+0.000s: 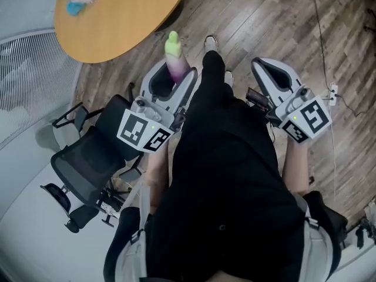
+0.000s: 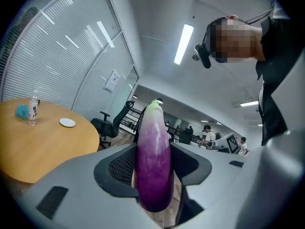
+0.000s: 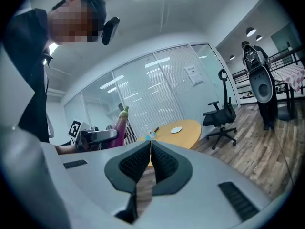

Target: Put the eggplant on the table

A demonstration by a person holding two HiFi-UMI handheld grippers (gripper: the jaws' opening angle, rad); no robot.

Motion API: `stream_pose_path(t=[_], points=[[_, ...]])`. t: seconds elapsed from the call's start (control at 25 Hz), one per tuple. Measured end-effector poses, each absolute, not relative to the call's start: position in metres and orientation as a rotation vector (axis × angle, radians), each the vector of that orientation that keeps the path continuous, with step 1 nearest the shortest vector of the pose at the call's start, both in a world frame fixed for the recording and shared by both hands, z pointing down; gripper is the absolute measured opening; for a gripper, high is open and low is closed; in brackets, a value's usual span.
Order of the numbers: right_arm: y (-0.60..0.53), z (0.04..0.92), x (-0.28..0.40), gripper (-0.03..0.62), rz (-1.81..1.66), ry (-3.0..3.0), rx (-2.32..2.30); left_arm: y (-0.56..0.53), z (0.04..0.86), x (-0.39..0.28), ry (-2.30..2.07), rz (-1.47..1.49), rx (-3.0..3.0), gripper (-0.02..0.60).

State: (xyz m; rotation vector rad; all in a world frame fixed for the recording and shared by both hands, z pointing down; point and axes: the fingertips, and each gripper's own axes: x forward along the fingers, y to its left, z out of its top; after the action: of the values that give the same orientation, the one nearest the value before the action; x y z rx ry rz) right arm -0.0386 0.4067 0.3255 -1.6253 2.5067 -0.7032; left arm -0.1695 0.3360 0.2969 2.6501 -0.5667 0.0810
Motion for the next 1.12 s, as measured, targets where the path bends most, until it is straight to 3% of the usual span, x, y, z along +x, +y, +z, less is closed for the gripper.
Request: stream_pose_path(t=[0.6,1.12], points=[[0.269,0.281,0.044,0.018,-0.579,2.388,-1.798,0.178,0.267,-0.085,-0.483,-0.033,2.729,0.229],[0.146,0.295,0.058,0.018,-0.619,2.359,-1.841,0.045,0.281,-0.084,-0.531,-0.011,2.724,0.229]])
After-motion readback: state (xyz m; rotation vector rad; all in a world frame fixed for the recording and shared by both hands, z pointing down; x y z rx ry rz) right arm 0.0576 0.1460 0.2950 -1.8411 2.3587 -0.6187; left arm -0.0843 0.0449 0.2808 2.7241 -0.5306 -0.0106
